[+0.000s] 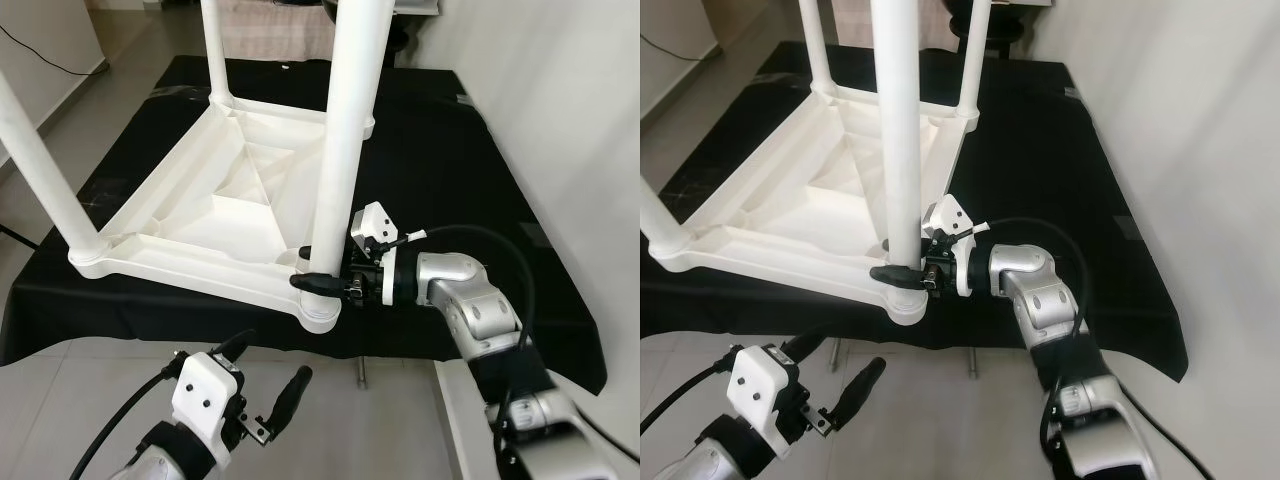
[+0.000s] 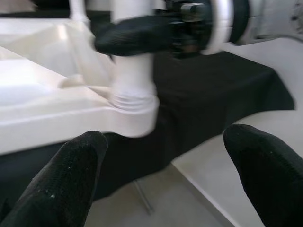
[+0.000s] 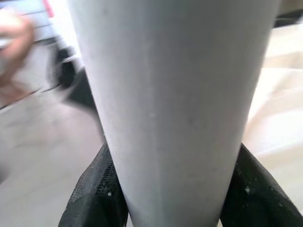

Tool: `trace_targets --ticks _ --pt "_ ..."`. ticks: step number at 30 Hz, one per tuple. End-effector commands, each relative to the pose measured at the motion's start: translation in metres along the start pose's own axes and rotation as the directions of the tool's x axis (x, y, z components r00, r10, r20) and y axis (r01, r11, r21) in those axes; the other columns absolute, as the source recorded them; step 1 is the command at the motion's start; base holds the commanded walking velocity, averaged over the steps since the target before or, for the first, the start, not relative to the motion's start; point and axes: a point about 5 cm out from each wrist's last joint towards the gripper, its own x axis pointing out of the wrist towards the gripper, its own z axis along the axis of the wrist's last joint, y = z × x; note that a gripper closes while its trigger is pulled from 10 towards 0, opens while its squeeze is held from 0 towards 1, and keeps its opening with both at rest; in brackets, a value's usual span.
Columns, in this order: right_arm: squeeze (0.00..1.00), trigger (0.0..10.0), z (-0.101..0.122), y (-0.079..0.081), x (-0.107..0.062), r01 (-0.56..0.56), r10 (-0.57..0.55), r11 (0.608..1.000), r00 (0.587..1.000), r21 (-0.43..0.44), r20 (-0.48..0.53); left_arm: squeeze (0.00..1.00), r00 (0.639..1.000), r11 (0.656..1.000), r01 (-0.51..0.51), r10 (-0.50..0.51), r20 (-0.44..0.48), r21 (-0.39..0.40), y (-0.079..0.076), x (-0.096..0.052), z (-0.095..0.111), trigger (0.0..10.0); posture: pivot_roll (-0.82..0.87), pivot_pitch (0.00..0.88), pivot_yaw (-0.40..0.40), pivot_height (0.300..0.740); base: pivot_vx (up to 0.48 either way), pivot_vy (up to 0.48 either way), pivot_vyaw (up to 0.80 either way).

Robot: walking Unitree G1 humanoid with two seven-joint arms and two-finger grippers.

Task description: Building children table

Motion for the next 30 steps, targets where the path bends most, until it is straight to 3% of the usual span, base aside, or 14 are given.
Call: trace_targets --ticks 1,2,3,7,9,10,12,13,15,16,19,20,24,30 --pt "0.0 0.0 -0.023 -0.014 -0.014 0.294 -0.285 0.954 0.952 0.067 -0.113 0.0 1.0 1.0 0.012 -0.012 -0.005 -0.022 -0.004 -0.002 0.001 10.0 0.0 0.195 -0.108 0.74 0.0 0.0 0.0" --pt "0.0 0.0 -0.032 -0.004 -0.021 0.464 -0.449 0.881 0.881 0.094 -0.146 0.0 1.0 1.0 -0.013 0.012 -0.003 -0.026 -0.002 -0.002 -0.001 10.0 0.0 0.185 -0.097 0.74 0.0 0.0 0.0" --pt "0.0 0.0 -0.032 0.009 -0.02 0.525 -0.509 0.846 0.848 0.096 -0.15 0.0 0.999 0.999 -0.034 0.034 0.004 -0.025 0.001 0.001 -0.003 10.0 0.0 0.173 -0.092 0.74 0.0 0.0 0.0" --pt "0.0 0.0 -0.03 0.017 -0.016 0.532 -0.518 0.841 0.844 0.1 -0.141 0.0 0.999 0.999 -0.043 0.043 0.013 -0.026 0.005 0.004 -0.004 10.0 0.0 0.173 -0.092 0.74 0.0 0.0 0.0" --pt "0.0 0.0 -0.028 0.023 -0.008 0.495 -0.481 0.861 0.867 0.113 -0.131 0.0 0.999 0.999 -0.036 0.037 0.019 -0.033 0.008 0.007 -0.005 10.0 0.0 0.163 -0.093 0.74 0.0 0.0 0.0" --pt "0.0 10.0 -0.026 0.024 -0.001 0.445 -0.433 0.889 0.893 0.105 -0.119 0.0 0.999 0.999 -0.024 0.025 0.021 -0.04 0.01 0.008 -0.006 10.0 0.0 0.158 -0.091 0.74 0.0 0.0 0.0" --pt "0.0 10.0 -0.026 0.024 -0.001 0.445 -0.433 0.889 0.893 0.105 -0.119 0.0 0.999 0.999 -0.024 0.025 0.021 -0.04 0.01 0.008 -0.006 10.0 0.0 0.158 -0.091 0.74 0.0 0.0 0.0" --pt "0.83 10.0 -0.023 0.025 0.005 0.368 -0.359 0.922 0.929 0.12 -0.09 0.0 1.0 0.999 -0.018 0.019 0.021 -0.044 0.011 0.009 -0.006 10.0 0.0 0.156 -0.089 0.74 0.0 0.0 0.0" --pt "0.83 10.0 -0.023 0.025 0.005 0.368 -0.359 0.922 0.929 0.12 -0.09 0.0 1.0 0.999 -0.018 0.019 0.021 -0.044 0.011 0.009 -0.006 10.0 0.0 0.156 -0.089 0.74 0.0 0.0 0.0" --pt "1.0 10.0 -0.017 0.024 0.009 0.221 -0.217 0.967 0.975 0.126 -0.045 0.0 0.999 0.999 -0.029 0.03 0.022 -0.043 0.012 0.009 -0.006 10.0 0.01 0.156 -0.087 0.74 0.0 0.0 0.0" --pt "0.97 10.0 0.001 0.013 0.007 -0.053 0.053 0.998 0.999 0.044 -0.004 0.0 0.998 0.998 -0.053 0.054 0.019 -0.041 0.011 0.007 -0.004 10.0 0.02 0.161 -0.091 0.74 0.0 0.0 0.0" --pt "0.0 10.0 0.002 0.014 0.005 -0.128 0.127 0.991 0.991 -0.04 -0.031 0.0 0.998 0.998 -0.055 0.055 0.02 -0.041 0.01 0.007 -0.004 10.0 0.02 0.167 -0.093 0.74 0.0 0.0 0.0" --pt "0.0 10.0 0.004 0.014 0.001 -0.279 0.268 0.949 0.959 -0.146 -0.091 0.0 0.998 0.997 -0.058 0.058 0.021 -0.041 0.01 0.007 -0.003 10.0 0.02 0.172 -0.095 0.74 0.0 0.0 0.0" --pt "0.0 10.0 0.027 -0.012 0.016 -0.27 0.266 0.954 0.963 -0.132 -0.048 0.0 0.998 0.997 -0.063 0.064 0.024 -0.045 0.009 0.006 -0.001 10.0 0.03 0.187 -0.091 0.74 0.0 0.0 0.0"
